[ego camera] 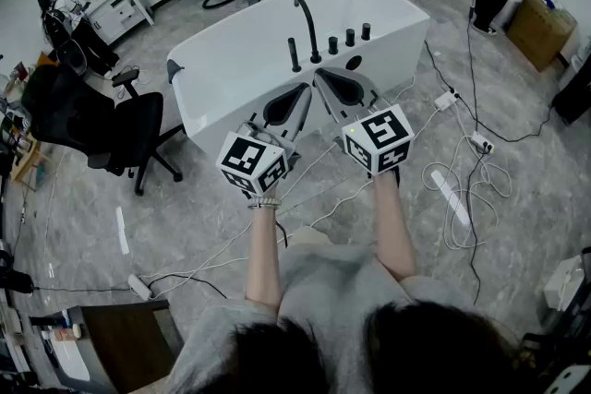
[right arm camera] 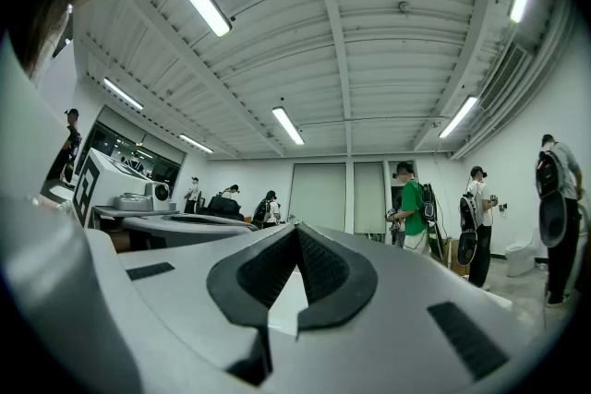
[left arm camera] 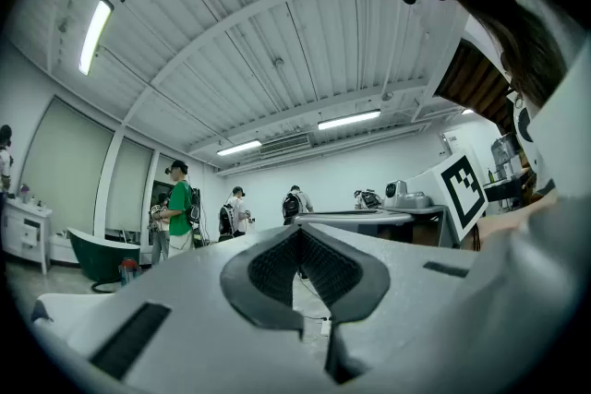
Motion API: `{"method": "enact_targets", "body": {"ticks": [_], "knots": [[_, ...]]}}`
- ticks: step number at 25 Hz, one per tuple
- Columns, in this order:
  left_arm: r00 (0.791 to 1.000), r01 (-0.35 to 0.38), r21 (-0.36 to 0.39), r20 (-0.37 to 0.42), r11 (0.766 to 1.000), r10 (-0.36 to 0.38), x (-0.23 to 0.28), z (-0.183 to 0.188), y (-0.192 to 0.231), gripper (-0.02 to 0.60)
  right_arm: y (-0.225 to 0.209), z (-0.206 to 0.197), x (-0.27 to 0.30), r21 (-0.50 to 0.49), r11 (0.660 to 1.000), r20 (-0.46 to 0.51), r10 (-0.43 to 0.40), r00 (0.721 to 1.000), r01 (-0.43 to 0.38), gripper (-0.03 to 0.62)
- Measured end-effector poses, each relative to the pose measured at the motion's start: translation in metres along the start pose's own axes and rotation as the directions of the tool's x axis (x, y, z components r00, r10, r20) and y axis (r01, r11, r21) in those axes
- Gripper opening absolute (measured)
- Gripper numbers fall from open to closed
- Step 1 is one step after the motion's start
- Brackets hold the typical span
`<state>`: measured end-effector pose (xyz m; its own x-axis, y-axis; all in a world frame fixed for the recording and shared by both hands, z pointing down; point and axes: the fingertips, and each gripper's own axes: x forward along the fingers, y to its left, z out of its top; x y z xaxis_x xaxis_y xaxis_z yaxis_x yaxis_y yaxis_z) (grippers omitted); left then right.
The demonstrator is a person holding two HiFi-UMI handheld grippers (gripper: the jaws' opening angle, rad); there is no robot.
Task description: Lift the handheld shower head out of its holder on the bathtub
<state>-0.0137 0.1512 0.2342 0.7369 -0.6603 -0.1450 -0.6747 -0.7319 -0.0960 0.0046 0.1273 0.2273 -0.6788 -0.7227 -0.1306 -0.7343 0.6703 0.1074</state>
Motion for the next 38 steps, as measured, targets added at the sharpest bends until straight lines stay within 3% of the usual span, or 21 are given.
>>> {"method": "enact_targets", "body": {"ticks": [17, 23, 28, 38], "knots": [[1.0, 0.012, 0.0, -0.009, 1.0, -0.012, 0.013, -0.004, 0.0, 0.005, -0.013, -0.004, -0.001, 0.008, 1.0, 0.0, -0.014, 1.0, 0.014, 0.001], [1.0, -0.003, -0.032, -0.03, 0.999, 0.002, 0.014, -0.02, 0.011, 0.005, -0.025, -0.011, 0.007, 0.028, 0.999, -0.012, -0.025, 1.0, 0.025, 0.002], [0.999, -0.029, -0.079, -0.045, 0.996, 0.026, 0.018, -0.041, 0.03, 0.005, -0.035, -0.037, 0.016, 0.043, 0.998, -0.067, -0.034, 0.997, 0.037, 0.002], [0.997, -0.053, -0.123, -0.066, 0.991, 0.045, 0.061, -0.078, 0.104, 0.005, -0.077, -0.071, 0.086, 0.053, 0.998, -0.103, -0.03, 0.994, 0.036, 0.002]]}}
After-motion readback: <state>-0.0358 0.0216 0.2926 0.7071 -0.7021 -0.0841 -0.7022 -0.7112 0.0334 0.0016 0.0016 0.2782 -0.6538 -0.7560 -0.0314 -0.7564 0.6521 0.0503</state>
